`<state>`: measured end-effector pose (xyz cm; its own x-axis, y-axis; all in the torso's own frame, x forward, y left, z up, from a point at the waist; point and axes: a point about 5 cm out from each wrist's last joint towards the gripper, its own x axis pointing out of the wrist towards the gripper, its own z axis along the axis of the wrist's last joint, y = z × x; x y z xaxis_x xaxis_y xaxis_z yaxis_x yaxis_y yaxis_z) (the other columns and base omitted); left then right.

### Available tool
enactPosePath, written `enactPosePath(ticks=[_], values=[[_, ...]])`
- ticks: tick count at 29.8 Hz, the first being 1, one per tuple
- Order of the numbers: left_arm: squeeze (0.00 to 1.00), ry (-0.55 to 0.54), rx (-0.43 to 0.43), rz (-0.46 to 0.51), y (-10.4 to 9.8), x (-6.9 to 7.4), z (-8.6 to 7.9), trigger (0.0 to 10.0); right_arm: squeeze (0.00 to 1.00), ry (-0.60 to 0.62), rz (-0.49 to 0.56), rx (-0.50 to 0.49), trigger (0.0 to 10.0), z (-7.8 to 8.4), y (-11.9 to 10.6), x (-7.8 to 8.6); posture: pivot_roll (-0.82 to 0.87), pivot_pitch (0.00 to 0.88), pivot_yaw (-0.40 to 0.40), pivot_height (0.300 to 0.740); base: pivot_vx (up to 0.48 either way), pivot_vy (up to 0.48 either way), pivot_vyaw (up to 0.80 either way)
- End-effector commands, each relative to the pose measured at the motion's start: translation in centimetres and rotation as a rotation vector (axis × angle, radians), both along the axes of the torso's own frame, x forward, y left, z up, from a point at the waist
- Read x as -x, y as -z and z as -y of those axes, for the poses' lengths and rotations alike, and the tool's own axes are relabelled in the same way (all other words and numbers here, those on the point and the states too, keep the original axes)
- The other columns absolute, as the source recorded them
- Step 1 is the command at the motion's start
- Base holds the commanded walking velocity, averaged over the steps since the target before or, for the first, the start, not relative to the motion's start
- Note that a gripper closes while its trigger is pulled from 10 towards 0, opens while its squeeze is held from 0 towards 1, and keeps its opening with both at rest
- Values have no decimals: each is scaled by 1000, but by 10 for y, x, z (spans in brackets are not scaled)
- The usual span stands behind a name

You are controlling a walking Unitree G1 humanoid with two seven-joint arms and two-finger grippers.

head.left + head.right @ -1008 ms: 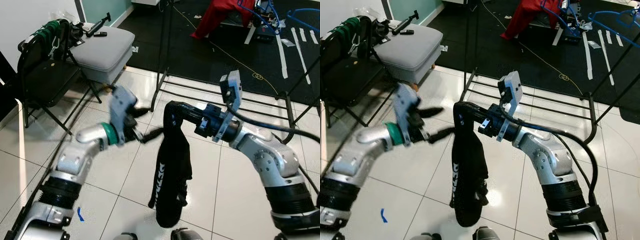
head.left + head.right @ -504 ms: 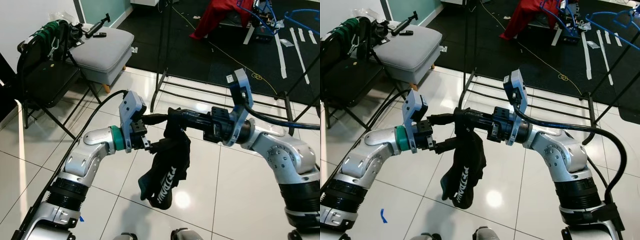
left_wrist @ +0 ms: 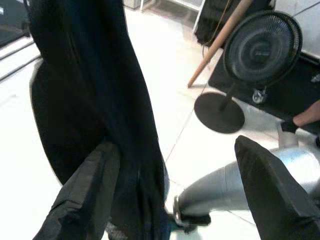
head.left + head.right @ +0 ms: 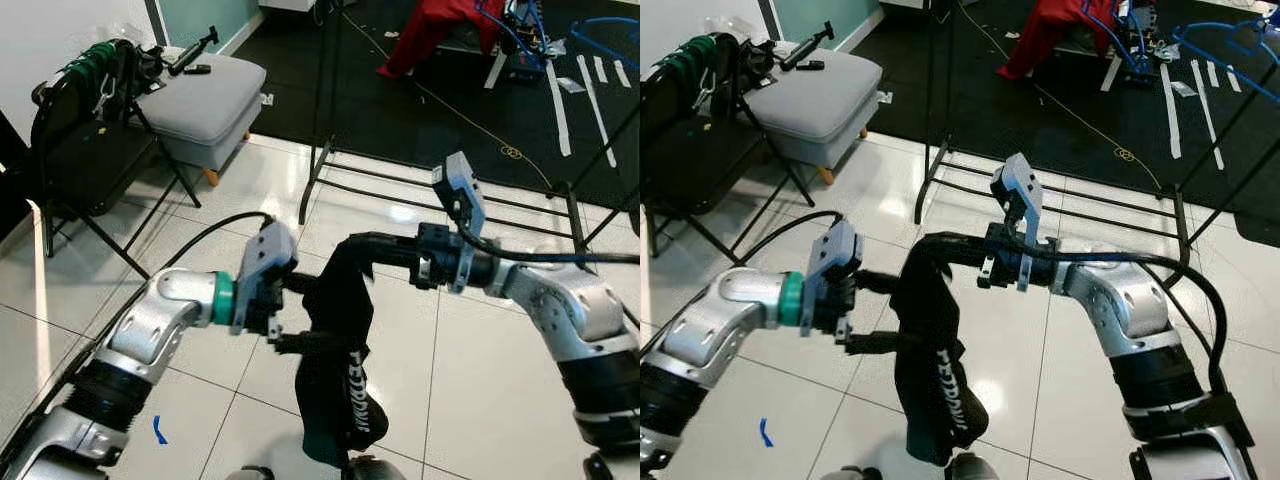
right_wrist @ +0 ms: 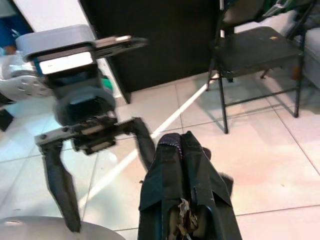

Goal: Hang hanger

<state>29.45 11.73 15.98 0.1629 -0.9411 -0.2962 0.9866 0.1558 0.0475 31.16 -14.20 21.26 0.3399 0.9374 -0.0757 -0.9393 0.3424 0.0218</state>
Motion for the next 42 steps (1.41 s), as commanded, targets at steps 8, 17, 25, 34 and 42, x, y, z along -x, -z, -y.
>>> enactPosePath(ticks=[8,17,25,34,42], values=[[0,-35,70,33,-6,0,6,10000,0,-29,24,-20,0,-5,-7,1,-62,44,23,740,0,0,0],[0,-317,217,164,-23,-34,18,10000,0,-61,26,-16,0,-11,-4,2,-70,32,22,740,0,0,0],[0,-121,261,57,-19,-7,36,10000,0,-50,43,-19,0,-13,-5,-2,-69,20,24,740,0,0,0],[0,-176,233,66,-6,-10,51,10000,0,-55,49,-23,0,-16,-7,-4,-65,19,20,740,0,0,0],[0,-350,223,101,-3,-29,53,10000,0,-78,55,-28,0,-20,-9,-3,-69,21,22,740,0,0,0]])
